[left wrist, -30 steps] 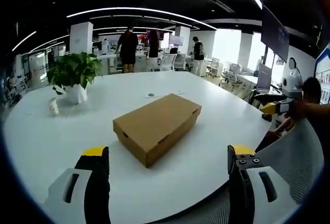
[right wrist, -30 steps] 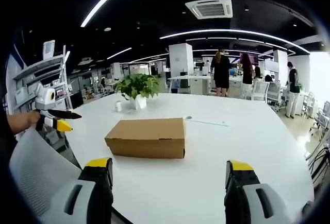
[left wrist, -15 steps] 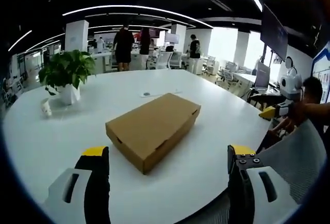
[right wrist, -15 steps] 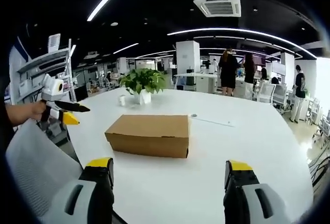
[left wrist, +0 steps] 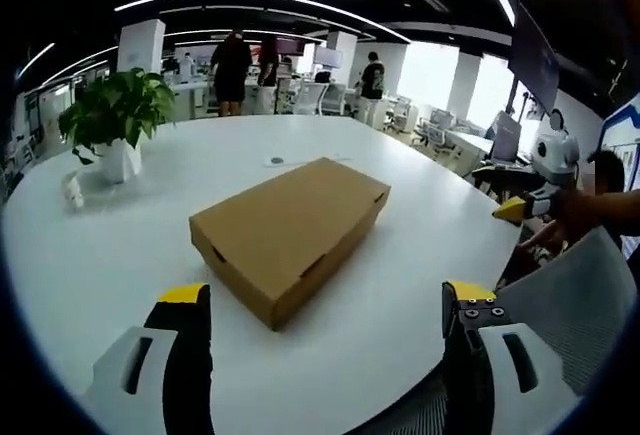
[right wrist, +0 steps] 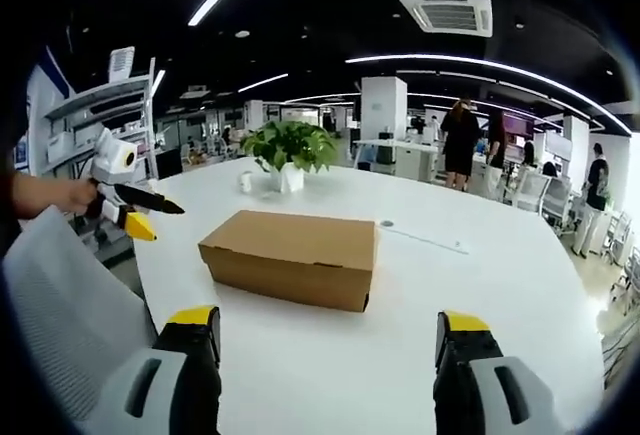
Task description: Operate the shoe box by opening the lid, removing the specified soft item, and placing it in the target area until the item is outside and the box remains undamaged.
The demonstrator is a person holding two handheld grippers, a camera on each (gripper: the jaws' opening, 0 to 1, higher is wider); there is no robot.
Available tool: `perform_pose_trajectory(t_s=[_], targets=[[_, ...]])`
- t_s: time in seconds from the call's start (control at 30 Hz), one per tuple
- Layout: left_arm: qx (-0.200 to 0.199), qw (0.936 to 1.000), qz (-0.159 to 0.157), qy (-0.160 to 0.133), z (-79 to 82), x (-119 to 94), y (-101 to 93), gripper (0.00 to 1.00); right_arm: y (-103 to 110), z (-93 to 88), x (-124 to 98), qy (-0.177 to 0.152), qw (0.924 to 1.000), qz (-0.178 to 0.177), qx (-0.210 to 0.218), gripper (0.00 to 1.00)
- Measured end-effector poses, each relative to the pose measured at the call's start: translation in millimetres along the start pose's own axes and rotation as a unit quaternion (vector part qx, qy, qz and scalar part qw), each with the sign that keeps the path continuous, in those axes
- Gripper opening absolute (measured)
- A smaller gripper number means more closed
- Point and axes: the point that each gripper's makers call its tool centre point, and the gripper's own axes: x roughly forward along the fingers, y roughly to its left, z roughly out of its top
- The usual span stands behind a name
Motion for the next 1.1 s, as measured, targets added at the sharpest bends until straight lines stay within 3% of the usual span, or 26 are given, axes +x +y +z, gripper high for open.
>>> perform_pose_trajectory(t_s=[1.1], targets=[[0.022,0.9984,0.011,0.050,-25.8,40.9,22.8,0.96,-21.4,-26.9,58.1,0.054,0.9960,0.053,-0.047,0.81]])
